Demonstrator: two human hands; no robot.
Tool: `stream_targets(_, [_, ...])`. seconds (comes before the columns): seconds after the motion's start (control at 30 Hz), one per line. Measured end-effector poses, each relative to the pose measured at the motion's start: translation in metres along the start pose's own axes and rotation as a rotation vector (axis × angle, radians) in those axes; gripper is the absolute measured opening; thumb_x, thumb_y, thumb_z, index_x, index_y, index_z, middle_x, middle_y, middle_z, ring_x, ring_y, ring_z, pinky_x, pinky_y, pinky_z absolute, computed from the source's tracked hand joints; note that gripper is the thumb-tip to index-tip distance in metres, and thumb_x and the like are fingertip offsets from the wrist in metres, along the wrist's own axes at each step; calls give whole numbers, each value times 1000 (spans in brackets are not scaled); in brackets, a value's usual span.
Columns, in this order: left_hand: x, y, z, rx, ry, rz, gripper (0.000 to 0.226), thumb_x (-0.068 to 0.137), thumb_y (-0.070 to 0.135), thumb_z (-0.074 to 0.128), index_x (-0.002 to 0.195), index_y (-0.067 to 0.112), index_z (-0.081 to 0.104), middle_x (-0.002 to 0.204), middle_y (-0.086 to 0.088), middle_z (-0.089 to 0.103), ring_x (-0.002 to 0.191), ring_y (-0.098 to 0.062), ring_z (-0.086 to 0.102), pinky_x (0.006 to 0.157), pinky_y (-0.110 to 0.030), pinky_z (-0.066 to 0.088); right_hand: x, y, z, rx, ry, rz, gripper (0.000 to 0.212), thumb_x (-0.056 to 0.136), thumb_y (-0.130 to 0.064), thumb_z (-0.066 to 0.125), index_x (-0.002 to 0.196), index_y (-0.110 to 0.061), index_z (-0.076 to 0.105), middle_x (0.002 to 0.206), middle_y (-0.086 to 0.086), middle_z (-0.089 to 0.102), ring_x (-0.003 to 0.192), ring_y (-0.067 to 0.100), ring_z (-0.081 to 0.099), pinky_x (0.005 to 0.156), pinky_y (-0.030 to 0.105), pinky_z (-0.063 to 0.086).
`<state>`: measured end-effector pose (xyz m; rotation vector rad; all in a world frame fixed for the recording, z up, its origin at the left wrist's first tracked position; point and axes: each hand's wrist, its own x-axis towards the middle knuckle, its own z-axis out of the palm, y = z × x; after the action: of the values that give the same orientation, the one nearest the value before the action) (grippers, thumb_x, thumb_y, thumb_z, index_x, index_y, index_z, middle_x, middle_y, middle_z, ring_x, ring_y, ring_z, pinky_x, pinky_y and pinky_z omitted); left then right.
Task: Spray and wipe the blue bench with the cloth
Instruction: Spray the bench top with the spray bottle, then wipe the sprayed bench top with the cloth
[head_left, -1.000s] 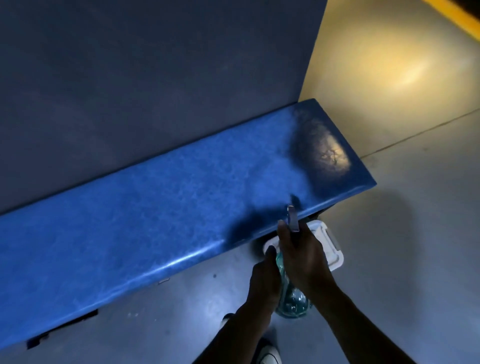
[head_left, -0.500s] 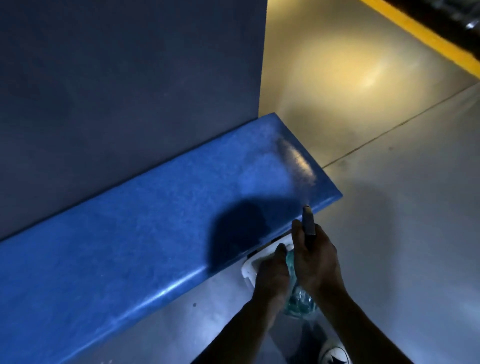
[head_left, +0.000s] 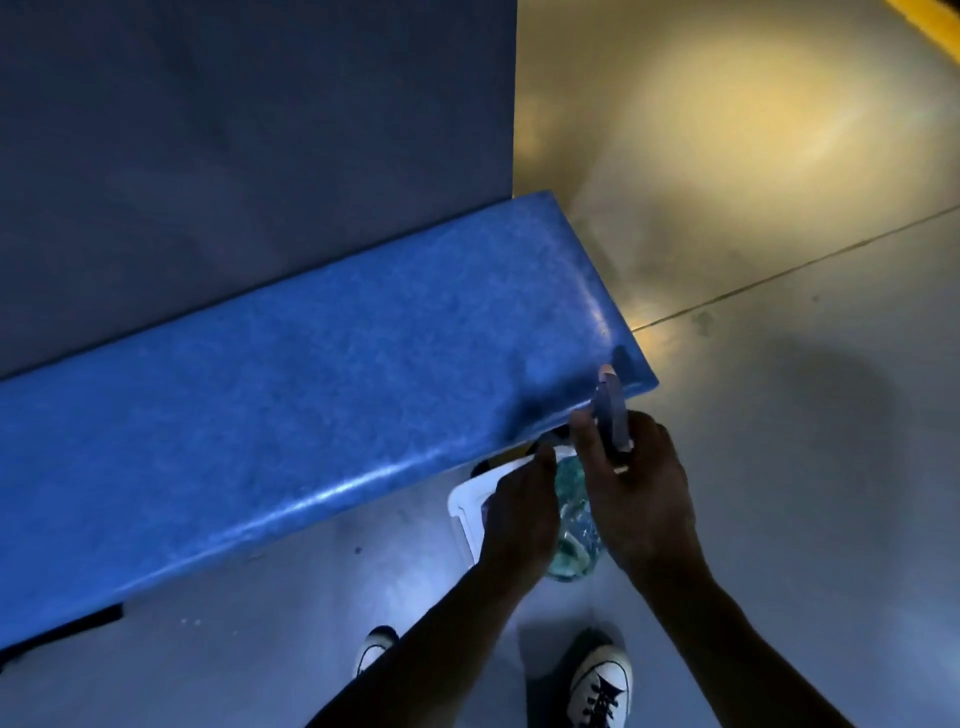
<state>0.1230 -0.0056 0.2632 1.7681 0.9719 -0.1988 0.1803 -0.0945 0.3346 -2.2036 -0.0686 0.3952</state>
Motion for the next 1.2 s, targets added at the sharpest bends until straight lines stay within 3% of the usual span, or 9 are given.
stream_targets(0.1, [-17, 12, 6, -191, 98, 8, 52, 97, 62, 39, 97, 25, 75, 95, 2, 79, 89, -9, 70, 86, -35, 55, -1, -4, -31, 28, -5, -54, 39, 94, -59, 57, 83, -23, 63, 80, -5, 69, 74, 6, 65, 66, 29, 51])
stream_targets(0.2, [-22, 20, 19, -265, 115, 98, 45, 94, 57, 47, 102, 24, 75, 103, 3, 78, 96, -7, 68, 92, -33, 53, 5, 6, -55, 3, -33, -84, 36, 93, -46, 63, 73, -16, 63, 67, -1, 68, 61, 9, 64, 55, 25, 46])
stream_targets(0.3, [-22, 14, 45, -228, 67, 115, 35, 103, 46, 51, 118, 23, 73, 111, 15, 71, 101, 14, 61, 94, -11, 44, 6, 33, -68, -19, -72, -81, 22, 91, -37, 69, 78, -19, 69, 75, -8, 73, 71, 2, 68, 62, 15, 48])
stream_targets(0.43, [-10, -27, 85, -173, 72, 16, 21, 97, 40, 60, 102, 24, 74, 98, 11, 73, 94, 0, 67, 91, -37, 57, 2, 95, -63, -39, -111, -15, 8, 86, -22, 77, 94, -25, 76, 89, -13, 75, 80, -12, 66, 66, 1, 43])
stream_targets(0.53, [16, -70, 107, -42, 97, -41, 21, 93, 24, 56, 77, 20, 69, 75, 1, 73, 75, -18, 70, 73, -43, 57, 13, 155, -46, -79, -144, 30, 24, 85, -21, 79, 85, -43, 69, 86, -13, 75, 78, -3, 70, 69, 11, 51])
stream_targets(0.7, [74, -142, 119, 102, 245, -155, 32, 90, 34, 51, 96, 13, 76, 106, -6, 75, 101, -24, 68, 90, -30, 50, 53, 265, 0, -310, -179, 74, 10, 87, -28, 76, 95, -22, 76, 88, 1, 76, 79, 22, 71, 74, 37, 58])
stream_targets(0.8, [105, -181, 126, 254, 192, -209, 16, 91, 30, 67, 105, 23, 71, 118, -5, 64, 111, -28, 62, 91, -39, 53, 75, 319, 31, -426, -227, 51, 16, 89, -31, 73, 95, -16, 75, 87, 5, 75, 79, 26, 69, 71, 35, 56])
stream_targets(1.0, [121, -230, 149, 655, 215, -67, 75, 81, 44, 75, 148, 33, 44, 142, -3, 47, 131, -30, 45, 102, -44, 44, 102, 393, 71, -536, -260, 71, 17, 90, -28, 70, 81, -13, 69, 76, 7, 68, 67, 28, 62, 59, 27, 39])
stream_targets(1.2, [128, -242, 145, 656, 253, 7, 78, 81, 49, 74, 151, 35, 41, 142, 2, 46, 126, -28, 41, 104, -40, 36, 109, 410, 87, -486, -242, 95, 14, 92, -24, 71, 86, -12, 67, 81, 7, 65, 64, 18, 55, 53, 22, 34])
